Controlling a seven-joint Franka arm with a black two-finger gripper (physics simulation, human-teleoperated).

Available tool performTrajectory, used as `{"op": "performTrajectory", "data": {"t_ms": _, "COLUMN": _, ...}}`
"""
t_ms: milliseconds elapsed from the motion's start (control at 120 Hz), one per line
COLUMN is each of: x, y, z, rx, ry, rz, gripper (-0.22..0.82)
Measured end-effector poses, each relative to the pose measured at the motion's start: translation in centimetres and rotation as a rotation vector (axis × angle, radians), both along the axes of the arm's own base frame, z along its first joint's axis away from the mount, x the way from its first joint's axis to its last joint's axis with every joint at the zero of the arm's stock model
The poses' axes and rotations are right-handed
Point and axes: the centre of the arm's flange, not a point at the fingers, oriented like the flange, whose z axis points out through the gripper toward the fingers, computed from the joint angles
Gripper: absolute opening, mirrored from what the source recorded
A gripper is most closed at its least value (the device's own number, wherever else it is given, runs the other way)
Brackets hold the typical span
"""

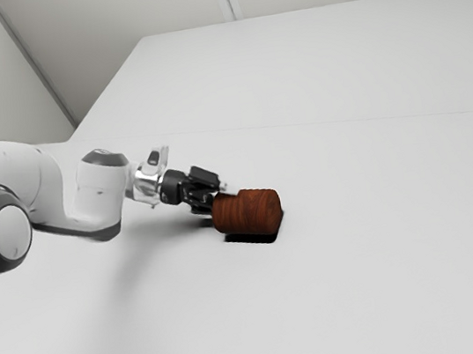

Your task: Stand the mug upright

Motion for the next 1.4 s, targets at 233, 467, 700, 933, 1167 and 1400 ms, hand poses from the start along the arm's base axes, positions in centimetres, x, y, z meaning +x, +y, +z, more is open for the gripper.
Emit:
{"op": "performTrajectory", "data": {"t_ms": 233, "x": 0.2, "y": -0.2, "z": 1.5, "rx": -0.012, "ry": -0.058, "rz": -0.017, "gripper": -0.06}}
{"op": "performTrajectory", "data": {"t_ms": 467, "x": 0.1, "y": -0.7, "z": 7.3, "rx": -0.029, "ry": -0.158, "rz": -0.053, "gripper": -0.15}}
{"op": "performTrajectory", "data": {"t_ms": 700, "x": -1.3, "y": 0.5, "z": 13.5, "rx": 0.238, "ry": -0.172, "rz": -0.174, "gripper": -0.17}}
{"op": "performTrajectory", "data": {"t_ms": 933, "x": -2.4, "y": 3.6, "z": 17.2, "rx": 0.711, "ry": -0.094, "rz": -0.285, "gripper": -0.18}}
{"op": "performTrajectory", "data": {"t_ms": 1167, "x": -2.8, "y": 4.8, "z": 17.4, "rx": 1.056, "ry": -0.047, "rz": -0.277, "gripper": -0.18}}
{"op": "performTrajectory", "data": {"t_ms": 1400, "x": -4.9, "y": 5.3, "z": 14.0, "rx": 1.144, "ry": -0.038, "rz": -0.140, "gripper": -0.18}}
